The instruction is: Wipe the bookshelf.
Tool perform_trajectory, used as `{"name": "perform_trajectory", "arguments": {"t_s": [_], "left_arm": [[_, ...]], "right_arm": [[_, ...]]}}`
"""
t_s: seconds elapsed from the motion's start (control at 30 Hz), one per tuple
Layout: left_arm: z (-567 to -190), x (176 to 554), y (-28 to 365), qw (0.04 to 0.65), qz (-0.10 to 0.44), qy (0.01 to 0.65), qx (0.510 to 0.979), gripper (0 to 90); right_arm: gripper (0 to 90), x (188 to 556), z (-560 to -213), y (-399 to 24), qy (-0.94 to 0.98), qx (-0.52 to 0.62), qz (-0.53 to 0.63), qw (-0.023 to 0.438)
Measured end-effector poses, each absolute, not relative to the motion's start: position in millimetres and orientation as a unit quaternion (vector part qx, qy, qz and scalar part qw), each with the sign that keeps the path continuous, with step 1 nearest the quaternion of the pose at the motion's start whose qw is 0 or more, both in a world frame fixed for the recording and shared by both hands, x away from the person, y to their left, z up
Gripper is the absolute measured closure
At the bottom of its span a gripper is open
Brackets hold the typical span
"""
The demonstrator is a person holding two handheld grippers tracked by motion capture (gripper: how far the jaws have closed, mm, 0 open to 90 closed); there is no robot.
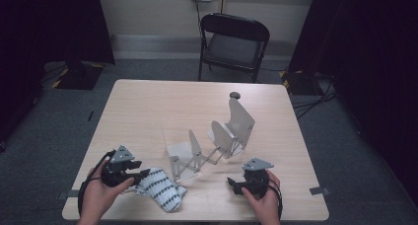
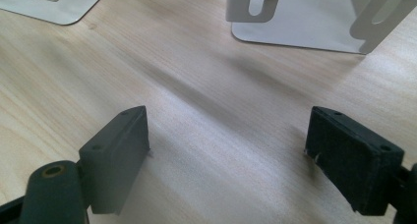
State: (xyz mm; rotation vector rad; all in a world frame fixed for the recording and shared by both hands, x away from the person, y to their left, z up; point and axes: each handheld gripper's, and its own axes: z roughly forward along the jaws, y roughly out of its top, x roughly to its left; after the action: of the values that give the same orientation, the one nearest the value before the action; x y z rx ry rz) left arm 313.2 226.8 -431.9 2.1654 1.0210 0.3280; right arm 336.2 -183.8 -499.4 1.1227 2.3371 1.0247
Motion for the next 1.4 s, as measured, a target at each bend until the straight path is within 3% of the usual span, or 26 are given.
{"name": "perform_trajectory", "arguments": {"t_s": [0.33,1.07,1.4], "left_arm": [[-474,308,197,0.339,0.098,0.369,0.860,58.4],[-479,371,234,0.332,0.138,0.403,0.841,57.0],[-459,351,228,0.347,0.165,0.382,0.840,52.1]], "right_arm": [[15.9,336,-499,-184,0.825,0.396,0.362,0.176],[15.9,337,-499,-183,0.825,0.398,0.362,0.176],[15.9,337,-499,-183,0.825,0.398,0.362,0.176]]}}
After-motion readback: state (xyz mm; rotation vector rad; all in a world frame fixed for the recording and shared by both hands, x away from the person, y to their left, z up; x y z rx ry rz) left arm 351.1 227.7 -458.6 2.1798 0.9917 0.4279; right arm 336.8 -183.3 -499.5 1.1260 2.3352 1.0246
